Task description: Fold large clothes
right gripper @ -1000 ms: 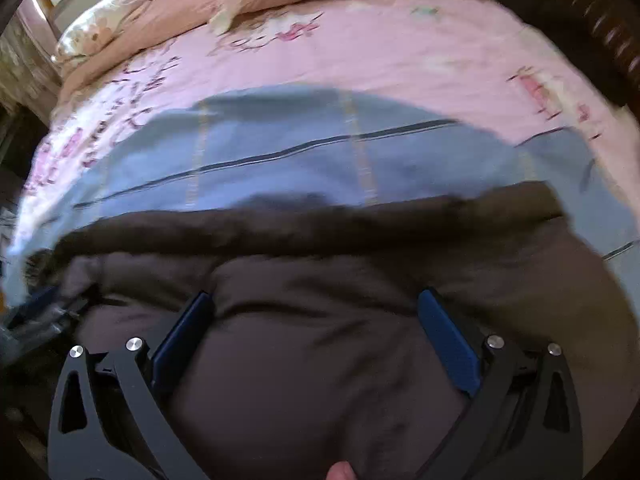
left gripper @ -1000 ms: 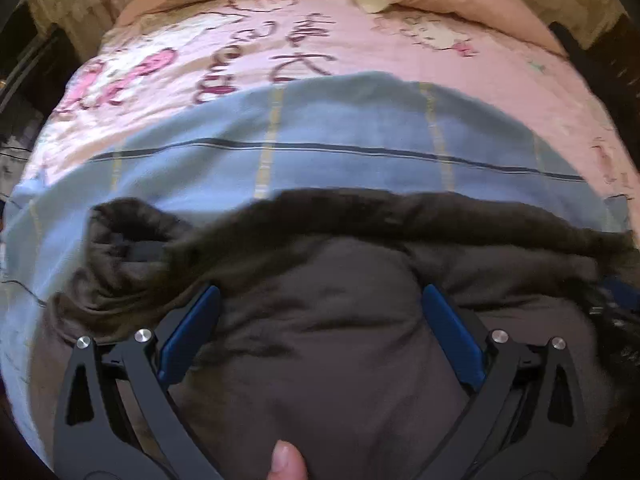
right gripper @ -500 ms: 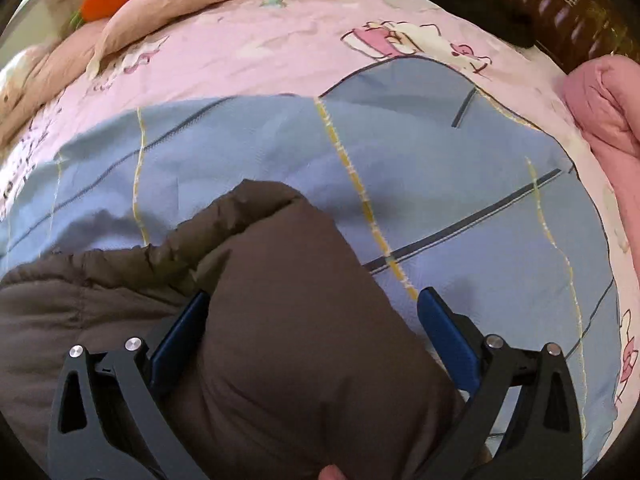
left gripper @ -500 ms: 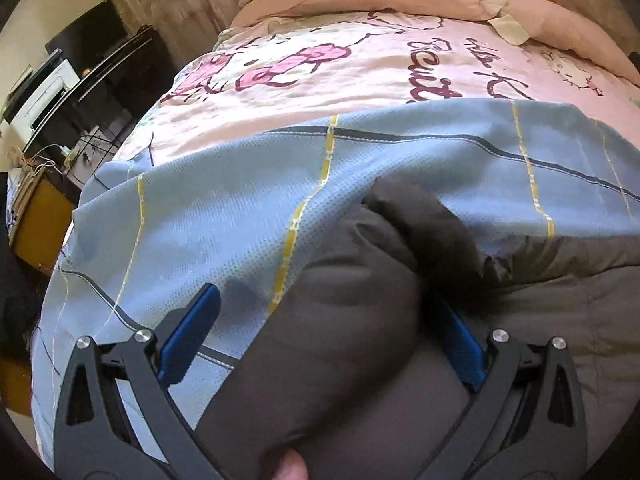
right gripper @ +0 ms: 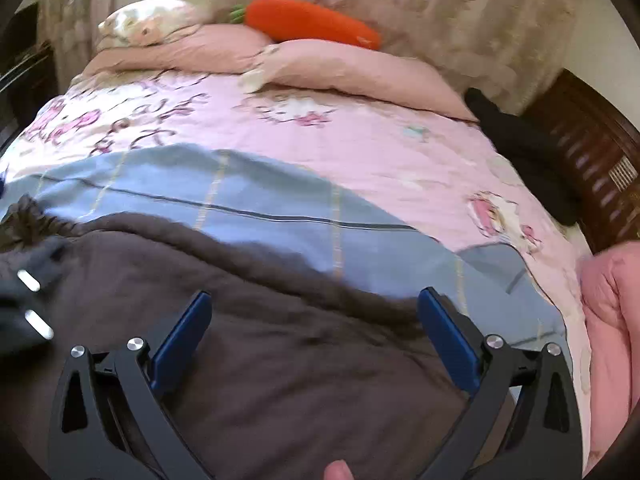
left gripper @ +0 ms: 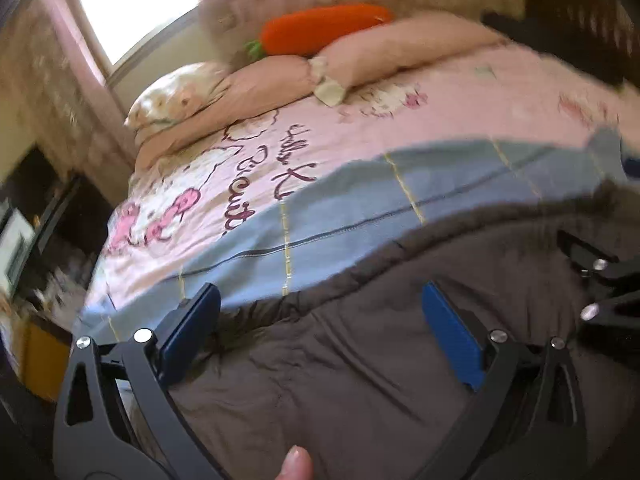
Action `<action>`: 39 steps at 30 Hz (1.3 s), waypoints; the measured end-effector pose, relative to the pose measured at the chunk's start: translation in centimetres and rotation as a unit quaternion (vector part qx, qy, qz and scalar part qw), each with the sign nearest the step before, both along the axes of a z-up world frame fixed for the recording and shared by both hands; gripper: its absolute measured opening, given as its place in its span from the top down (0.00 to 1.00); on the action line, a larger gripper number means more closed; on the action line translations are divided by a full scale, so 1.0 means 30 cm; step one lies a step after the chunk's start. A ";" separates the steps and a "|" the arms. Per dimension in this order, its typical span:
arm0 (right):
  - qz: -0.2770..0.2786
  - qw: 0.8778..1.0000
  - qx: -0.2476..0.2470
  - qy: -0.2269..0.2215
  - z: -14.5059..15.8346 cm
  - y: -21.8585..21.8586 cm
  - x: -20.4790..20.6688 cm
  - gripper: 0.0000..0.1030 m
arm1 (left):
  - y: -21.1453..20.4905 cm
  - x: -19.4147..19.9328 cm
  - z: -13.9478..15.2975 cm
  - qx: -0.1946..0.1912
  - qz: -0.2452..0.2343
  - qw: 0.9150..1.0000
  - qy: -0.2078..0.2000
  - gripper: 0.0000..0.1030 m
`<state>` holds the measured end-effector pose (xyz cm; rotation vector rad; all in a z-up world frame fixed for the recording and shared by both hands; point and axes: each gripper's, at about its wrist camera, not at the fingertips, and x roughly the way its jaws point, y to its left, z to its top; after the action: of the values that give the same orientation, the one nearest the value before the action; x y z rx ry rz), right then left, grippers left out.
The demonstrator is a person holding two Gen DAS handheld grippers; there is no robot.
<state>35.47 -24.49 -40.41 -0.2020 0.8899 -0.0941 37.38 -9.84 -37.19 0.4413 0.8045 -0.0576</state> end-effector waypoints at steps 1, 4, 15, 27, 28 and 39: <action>0.001 1.000 -0.006 0.015 -0.023 0.007 0.012 0.01 | 0.001 0.008 -0.019 0.000 0.000 1.000 0.010 0.02; -0.022 0.998 0.050 0.042 -0.080 -0.068 0.020 0.01 | 0.086 0.055 -0.086 -0.035 0.036 0.998 0.048 0.02; -0.213 0.967 0.135 0.028 -0.186 -0.592 -0.176 0.01 | 0.628 0.097 -0.228 -0.045 0.199 0.978 0.046 0.02; -0.103 0.973 0.163 -0.126 0.176 -0.132 -0.520 0.01 | 0.379 -0.532 0.217 -0.181 0.177 0.957 -0.139 0.02; -0.085 0.979 0.152 -0.101 0.125 -0.079 -0.534 0.01 | 0.344 -0.554 0.156 -0.184 0.165 0.963 -0.108 0.02; -0.122 0.976 0.178 -0.036 0.055 -0.051 -0.584 0.01 | 0.293 -0.513 -0.005 -0.207 0.171 0.963 0.023 0.02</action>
<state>17.96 -26.01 -38.75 0.2445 0.8412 -0.1666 21.99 -1.05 -37.34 -0.0986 0.8791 0.0839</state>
